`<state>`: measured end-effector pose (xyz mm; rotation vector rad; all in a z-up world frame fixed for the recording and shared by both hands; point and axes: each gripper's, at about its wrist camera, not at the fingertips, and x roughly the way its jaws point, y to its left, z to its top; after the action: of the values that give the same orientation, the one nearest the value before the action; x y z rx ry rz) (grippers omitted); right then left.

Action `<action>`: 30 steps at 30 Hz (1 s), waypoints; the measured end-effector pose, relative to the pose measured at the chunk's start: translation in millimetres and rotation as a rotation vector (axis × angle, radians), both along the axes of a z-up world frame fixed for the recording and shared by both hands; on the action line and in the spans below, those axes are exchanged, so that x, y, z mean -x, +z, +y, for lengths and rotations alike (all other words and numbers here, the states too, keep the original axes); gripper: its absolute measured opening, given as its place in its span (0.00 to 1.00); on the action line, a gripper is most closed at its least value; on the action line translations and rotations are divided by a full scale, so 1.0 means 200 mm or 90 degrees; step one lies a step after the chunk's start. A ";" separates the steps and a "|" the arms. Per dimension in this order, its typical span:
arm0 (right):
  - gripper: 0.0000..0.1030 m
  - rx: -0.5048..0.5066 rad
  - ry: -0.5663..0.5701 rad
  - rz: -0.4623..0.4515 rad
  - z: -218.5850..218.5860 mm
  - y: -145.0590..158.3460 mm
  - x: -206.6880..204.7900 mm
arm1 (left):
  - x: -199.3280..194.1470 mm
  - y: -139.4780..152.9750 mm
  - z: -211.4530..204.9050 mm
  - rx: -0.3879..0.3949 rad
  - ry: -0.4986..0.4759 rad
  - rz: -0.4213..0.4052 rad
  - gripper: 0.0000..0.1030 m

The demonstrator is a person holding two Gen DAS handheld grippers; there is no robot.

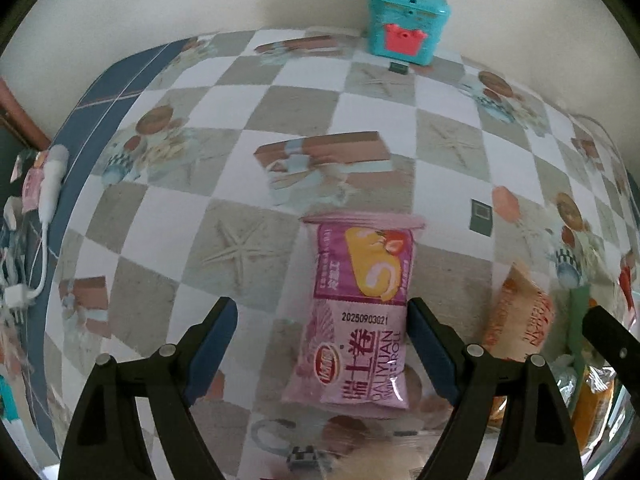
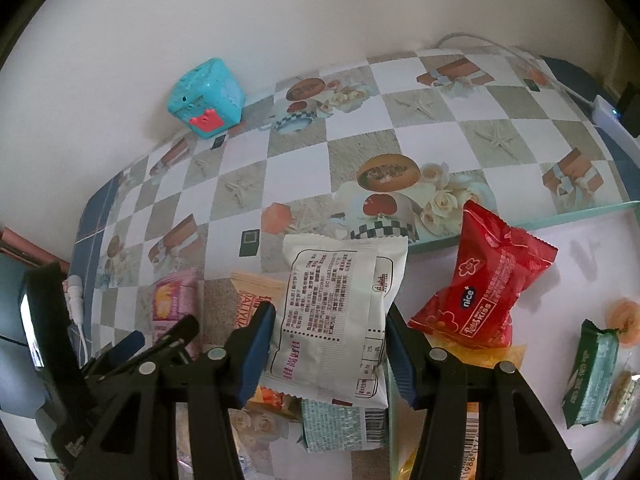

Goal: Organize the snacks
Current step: 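Grasp the pink Swiss roll pack with the left tool, then carry the pink Swiss roll pack and white bread pack over the white tray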

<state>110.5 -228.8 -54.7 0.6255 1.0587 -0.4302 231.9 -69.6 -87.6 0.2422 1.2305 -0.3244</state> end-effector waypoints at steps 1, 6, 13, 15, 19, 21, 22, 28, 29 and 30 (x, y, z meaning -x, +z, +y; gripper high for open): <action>0.55 -0.001 -0.001 0.001 0.00 0.00 0.00 | 0.00 0.00 0.00 0.003 0.001 0.002 0.78; 0.55 0.000 -0.002 0.004 0.00 0.00 0.00 | 0.01 0.01 -0.01 0.004 -0.002 0.008 0.46; 0.55 0.000 -0.002 0.002 0.00 0.03 0.02 | 0.01 0.04 0.02 0.001 0.020 0.004 0.41; 0.55 0.001 -0.003 -0.002 0.00 0.05 0.03 | 0.01 0.08 0.03 -0.002 0.027 -0.001 0.41; 0.55 0.006 -0.006 -0.012 -0.01 0.12 0.06 | 0.04 0.17 0.05 0.001 0.040 -0.021 0.41; 0.55 0.010 -0.009 -0.017 -0.01 0.15 0.08 | 0.06 0.23 0.06 0.004 0.044 -0.036 0.40; 0.55 0.011 -0.011 -0.019 -0.01 0.16 0.09 | 0.07 0.25 0.06 0.004 0.045 -0.043 0.40; 0.55 0.009 -0.026 -0.040 -0.04 0.26 0.17 | 0.13 0.43 0.10 0.017 0.063 -0.086 0.40; 0.55 0.010 -0.030 -0.043 -0.05 0.28 0.19 | 0.14 0.46 0.11 0.019 0.066 -0.094 0.40; 0.55 0.011 -0.034 -0.045 -0.06 0.29 0.21 | 0.16 0.49 0.12 0.020 0.071 -0.103 0.40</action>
<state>69.2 -240.4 3.8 0.6505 0.9712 -0.4600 199.8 -45.2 11.3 0.1679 1.0743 -0.2234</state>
